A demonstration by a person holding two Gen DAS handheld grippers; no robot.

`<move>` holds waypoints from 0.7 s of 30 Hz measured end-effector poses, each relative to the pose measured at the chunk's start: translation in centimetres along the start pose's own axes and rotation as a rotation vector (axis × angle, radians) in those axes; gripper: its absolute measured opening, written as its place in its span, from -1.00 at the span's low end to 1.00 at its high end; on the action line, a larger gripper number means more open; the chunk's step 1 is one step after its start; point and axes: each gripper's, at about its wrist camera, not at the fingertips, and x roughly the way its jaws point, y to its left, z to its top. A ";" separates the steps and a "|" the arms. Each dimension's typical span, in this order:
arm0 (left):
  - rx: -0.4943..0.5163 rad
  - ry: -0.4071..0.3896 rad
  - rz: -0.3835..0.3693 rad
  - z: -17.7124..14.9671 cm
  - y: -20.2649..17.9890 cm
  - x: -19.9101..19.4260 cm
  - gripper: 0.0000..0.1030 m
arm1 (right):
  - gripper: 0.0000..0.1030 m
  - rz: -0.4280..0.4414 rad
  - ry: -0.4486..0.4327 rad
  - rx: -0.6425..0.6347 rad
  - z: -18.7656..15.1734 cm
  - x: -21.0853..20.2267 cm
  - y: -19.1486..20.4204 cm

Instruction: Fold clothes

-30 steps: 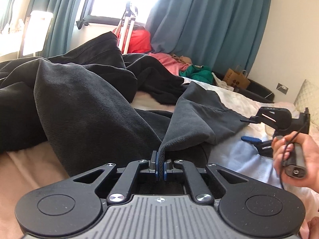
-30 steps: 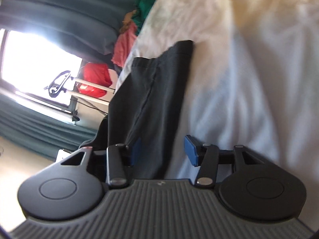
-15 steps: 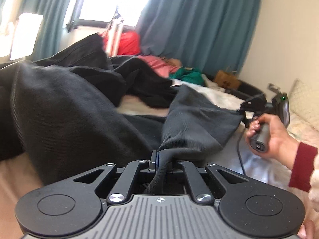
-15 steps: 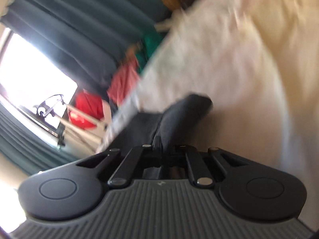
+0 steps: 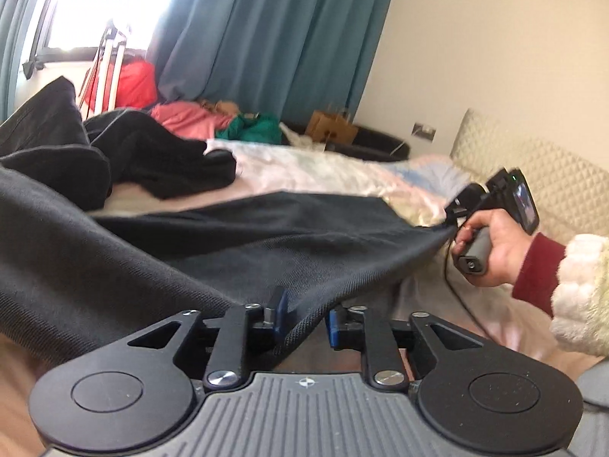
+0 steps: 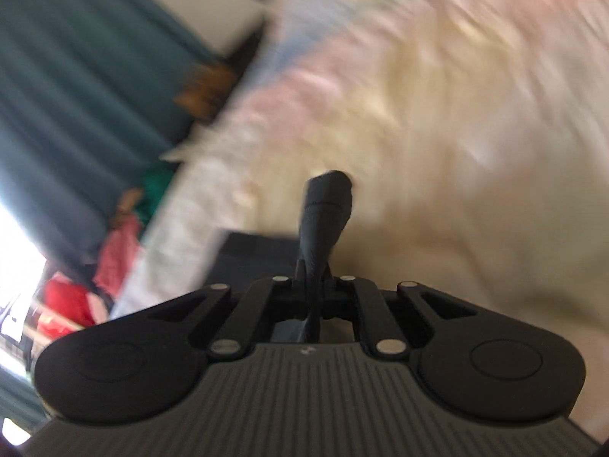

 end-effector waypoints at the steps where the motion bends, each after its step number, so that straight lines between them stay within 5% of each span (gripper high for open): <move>1: -0.012 0.019 0.002 -0.1 0.1 -0.1 -0.33 | -0.82 -0.014 0.033 0.043 -0.1 0.5 -1.1; 5: -0.148 0.030 0.017 0.1 1.1 -2.1 0.16 | -0.78 0.018 0.067 0.054 -0.4 0.5 -2.6; 8: -0.364 -0.010 0.058 0.2 3.6 -4.4 0.64 | -0.76 0.032 0.094 0.045 -0.6 -0.6 -2.8; 14: -1.017 -0.140 0.266 -3.3 12.9 -8.8 0.72 | -0.49 0.070 0.139 0.133 -0.5 -1.1 -3.8; 18: -1.397 -0.375 0.225 -7.0 17.6 -11.1 0.54 | -0.46 0.081 0.146 0.133 -0.6 -0.8 -3.9; 21: -1.561 -0.538 0.238 -8.9 19.0 -12.5 0.34 | -0.45 0.088 0.133 0.113 -0.7 -0.4 -3.8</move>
